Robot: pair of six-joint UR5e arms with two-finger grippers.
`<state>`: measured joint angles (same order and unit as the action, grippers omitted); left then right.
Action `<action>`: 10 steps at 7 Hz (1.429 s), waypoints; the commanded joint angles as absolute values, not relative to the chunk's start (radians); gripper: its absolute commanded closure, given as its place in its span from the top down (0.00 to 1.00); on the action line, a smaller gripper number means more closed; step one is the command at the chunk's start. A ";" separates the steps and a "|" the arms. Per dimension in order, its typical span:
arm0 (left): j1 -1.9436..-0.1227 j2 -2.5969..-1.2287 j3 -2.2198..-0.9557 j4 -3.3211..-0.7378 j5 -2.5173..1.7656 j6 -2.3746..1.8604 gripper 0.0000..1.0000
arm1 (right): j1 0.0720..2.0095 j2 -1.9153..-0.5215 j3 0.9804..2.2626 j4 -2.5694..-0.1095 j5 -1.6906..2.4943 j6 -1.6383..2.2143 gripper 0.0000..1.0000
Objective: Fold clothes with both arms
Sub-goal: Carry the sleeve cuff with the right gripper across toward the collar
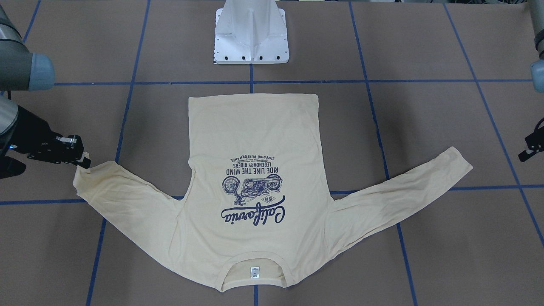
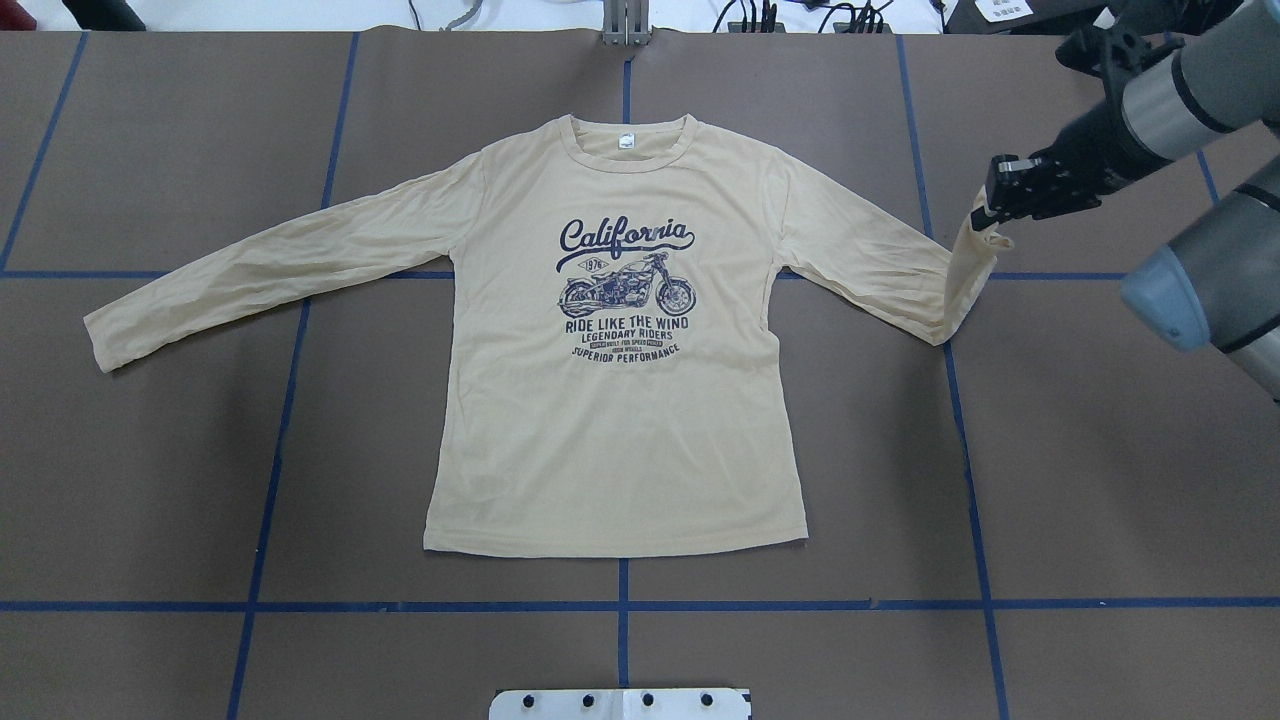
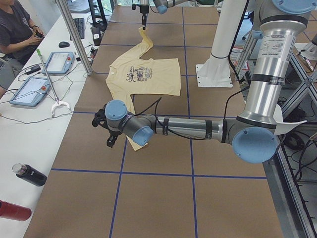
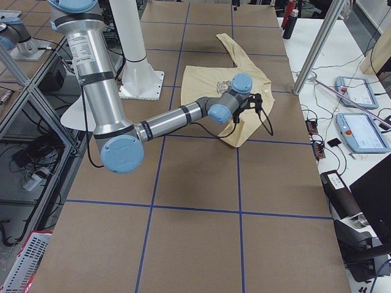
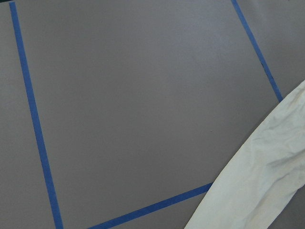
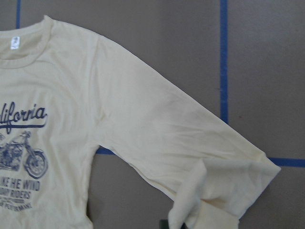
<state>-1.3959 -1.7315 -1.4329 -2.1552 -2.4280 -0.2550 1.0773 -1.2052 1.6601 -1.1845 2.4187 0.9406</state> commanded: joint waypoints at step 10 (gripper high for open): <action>-1.396 -1.741 -1.396 -2.155 -2.419 -0.255 1.00 | 0.828 -0.535 1.224 -1.170 2.163 0.986 0.00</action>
